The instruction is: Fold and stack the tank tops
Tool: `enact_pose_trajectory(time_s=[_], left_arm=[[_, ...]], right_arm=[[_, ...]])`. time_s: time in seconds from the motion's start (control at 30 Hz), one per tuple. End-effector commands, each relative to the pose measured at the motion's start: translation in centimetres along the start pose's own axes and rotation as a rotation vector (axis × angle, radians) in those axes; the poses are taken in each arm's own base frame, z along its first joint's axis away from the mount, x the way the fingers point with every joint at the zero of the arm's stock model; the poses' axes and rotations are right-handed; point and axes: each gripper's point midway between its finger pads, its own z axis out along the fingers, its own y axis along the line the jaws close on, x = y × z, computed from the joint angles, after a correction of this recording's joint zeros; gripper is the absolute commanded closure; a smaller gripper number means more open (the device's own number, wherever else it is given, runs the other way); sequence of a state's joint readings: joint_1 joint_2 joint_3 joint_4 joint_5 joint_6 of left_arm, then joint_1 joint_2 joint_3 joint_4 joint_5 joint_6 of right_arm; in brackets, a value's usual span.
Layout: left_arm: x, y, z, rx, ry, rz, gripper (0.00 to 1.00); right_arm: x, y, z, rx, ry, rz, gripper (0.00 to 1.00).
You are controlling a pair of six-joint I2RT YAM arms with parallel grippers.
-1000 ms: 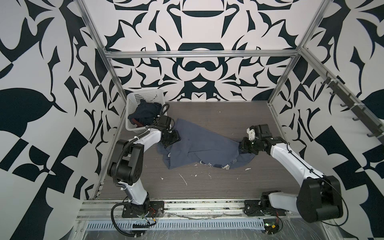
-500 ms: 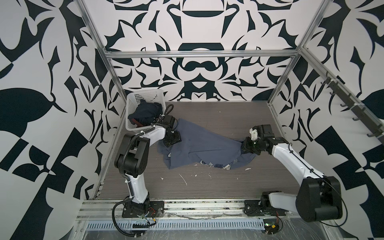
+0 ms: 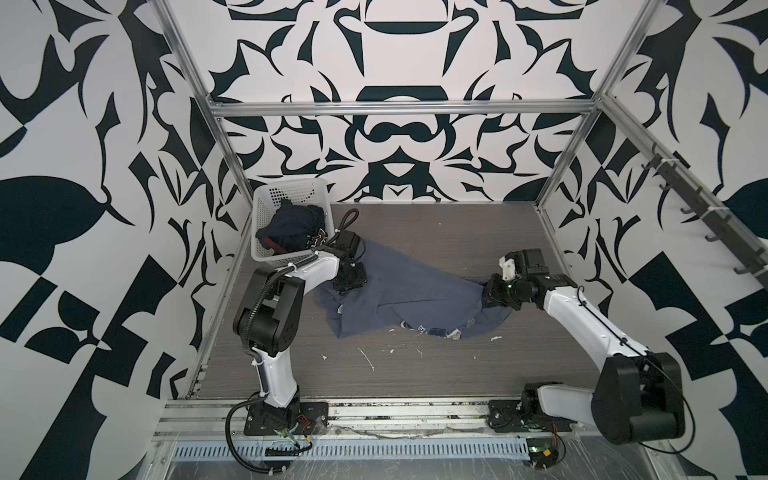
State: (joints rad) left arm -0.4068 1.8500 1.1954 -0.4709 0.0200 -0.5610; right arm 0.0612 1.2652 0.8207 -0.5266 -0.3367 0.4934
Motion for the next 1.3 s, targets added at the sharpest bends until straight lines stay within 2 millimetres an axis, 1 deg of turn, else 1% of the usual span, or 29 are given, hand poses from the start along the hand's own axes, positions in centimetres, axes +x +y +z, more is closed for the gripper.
enact_pose_trajectory(time_s=[0.0, 0.1, 0.17, 0.23, 0.33, 0.43, 0.6, 0.77, 0.8, 0.93, 1.1, 1.27], left_arm=[[-0.6, 0.3, -1.5, -0.035, -0.036, 0.0, 0.81], [-0.6, 1.0, -1.6, -0.075, -0.041, -0.002, 0.81], [-0.6, 1.8, -1.6, -0.123, -0.047, 0.003, 0.77], [-0.4, 2.2, -1.5, -0.14, -0.046, 0.007, 0.76], [-0.2, 2.2, -1.6, -0.139, -0.043, 0.015, 0.75], [0.0, 1.8, -1.1, -0.126, -0.024, 0.023, 0.74], [0.0, 1.4, -0.7, -0.116, -0.017, 0.029, 0.88], [-0.5, 0.9, -1.0, -0.1, -0.029, 0.03, 1.0], [-0.6, 0.8, -1.1, -0.099, -0.037, 0.032, 1.0], [-1.6, 0.4, -2.8, -0.081, -0.104, 0.035, 1.0], [-3.1, -0.3, -6.3, -0.037, -0.223, 0.038, 1.0], [-3.7, -1.0, -9.5, 0.005, -0.31, 0.044, 1.0]], right_arm=[[-0.8, 0.2, -0.5, 0.0, -0.033, -0.013, 1.0], [-0.9, 0.3, -0.7, -0.002, -0.039, -0.017, 1.0], [-0.9, 0.3, -0.6, -0.001, -0.037, -0.016, 1.0], [-0.7, 0.2, -0.5, -0.002, -0.031, -0.013, 1.0], [-0.6, 0.2, -0.4, -0.004, -0.03, -0.014, 1.0], [-0.6, 0.2, -0.4, -0.004, -0.029, -0.012, 1.0], [-0.8, 0.3, -0.6, -0.007, -0.035, -0.013, 1.0], [-0.8, 0.2, -0.9, 0.002, -0.042, -0.017, 1.0], [-0.8, 0.2, -1.0, 0.002, -0.046, -0.017, 1.0], [-1.0, 0.1, -1.3, 0.01, -0.059, -0.019, 1.0], [-1.8, 0.5, -2.1, 0.012, -0.085, -0.028, 1.0], [-2.8, 1.3, -3.3, 0.003, -0.125, -0.042, 1.0]])
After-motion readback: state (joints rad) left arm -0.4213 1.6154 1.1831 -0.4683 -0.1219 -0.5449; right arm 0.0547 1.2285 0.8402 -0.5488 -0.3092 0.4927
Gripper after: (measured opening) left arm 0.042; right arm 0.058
